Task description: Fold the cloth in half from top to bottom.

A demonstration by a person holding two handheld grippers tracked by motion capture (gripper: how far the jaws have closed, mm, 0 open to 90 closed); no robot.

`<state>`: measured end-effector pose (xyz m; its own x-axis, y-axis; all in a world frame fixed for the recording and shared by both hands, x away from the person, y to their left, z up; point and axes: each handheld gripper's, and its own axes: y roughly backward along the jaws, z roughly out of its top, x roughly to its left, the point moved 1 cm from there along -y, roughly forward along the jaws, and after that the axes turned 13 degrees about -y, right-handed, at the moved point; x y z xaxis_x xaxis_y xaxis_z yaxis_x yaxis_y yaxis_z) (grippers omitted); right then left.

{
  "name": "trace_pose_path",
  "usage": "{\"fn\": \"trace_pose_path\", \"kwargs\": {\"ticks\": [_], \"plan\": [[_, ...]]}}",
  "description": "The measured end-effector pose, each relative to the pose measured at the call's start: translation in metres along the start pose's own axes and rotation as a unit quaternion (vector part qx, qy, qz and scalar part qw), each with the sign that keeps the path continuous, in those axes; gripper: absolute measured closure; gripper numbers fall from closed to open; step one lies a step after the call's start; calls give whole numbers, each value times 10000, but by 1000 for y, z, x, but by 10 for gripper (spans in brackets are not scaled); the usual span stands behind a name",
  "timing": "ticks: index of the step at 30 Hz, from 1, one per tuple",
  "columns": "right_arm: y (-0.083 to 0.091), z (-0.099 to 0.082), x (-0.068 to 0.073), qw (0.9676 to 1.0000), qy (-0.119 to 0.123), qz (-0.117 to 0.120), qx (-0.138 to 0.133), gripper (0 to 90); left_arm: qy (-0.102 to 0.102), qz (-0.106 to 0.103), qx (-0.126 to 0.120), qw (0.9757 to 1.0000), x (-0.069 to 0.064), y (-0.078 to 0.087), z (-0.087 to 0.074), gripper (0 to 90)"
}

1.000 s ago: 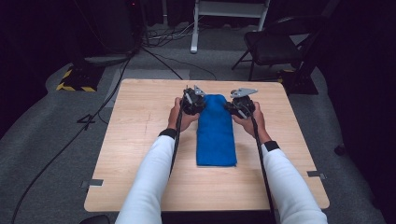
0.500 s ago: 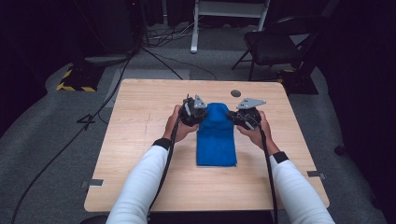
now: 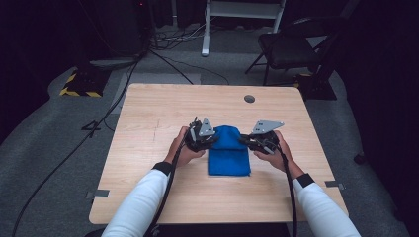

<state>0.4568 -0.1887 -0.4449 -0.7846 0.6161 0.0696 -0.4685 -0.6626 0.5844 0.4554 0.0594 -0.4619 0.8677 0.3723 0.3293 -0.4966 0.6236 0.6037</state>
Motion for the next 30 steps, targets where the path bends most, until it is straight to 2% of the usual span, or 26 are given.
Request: {"fn": "trace_pose_path", "kwargs": {"ticks": [3,6,8,13,16,18,23,30], "plan": [[2,-9,4,9999,-12,92,108,805,-27,-138,-19,9999,-9,4,-7,705],[4,-19,12,9996,77,163,231,771,-66,-217,-15,9997,-21,8,-14,670],[5,-27,17,9992,134,208,322,768,-151,-312,3,9994,-28,10,-19,674],[10,-44,23,9987,114,226,451,675,-468,-459,220,9976,-45,19,-20,616],[16,-52,24,9982,130,250,533,627,-410,-571,212,9973,-50,26,-19,566],[20,-58,26,9977,98,226,633,589,-409,-606,275,9969,-55,32,-21,543],[31,-69,26,9977,3,138,663,527,-348,-724,431,9958,-67,40,-27,492],[46,-79,28,9979,-196,34,619,480,-453,-840,611,9936,-81,54,-38,474]]}}
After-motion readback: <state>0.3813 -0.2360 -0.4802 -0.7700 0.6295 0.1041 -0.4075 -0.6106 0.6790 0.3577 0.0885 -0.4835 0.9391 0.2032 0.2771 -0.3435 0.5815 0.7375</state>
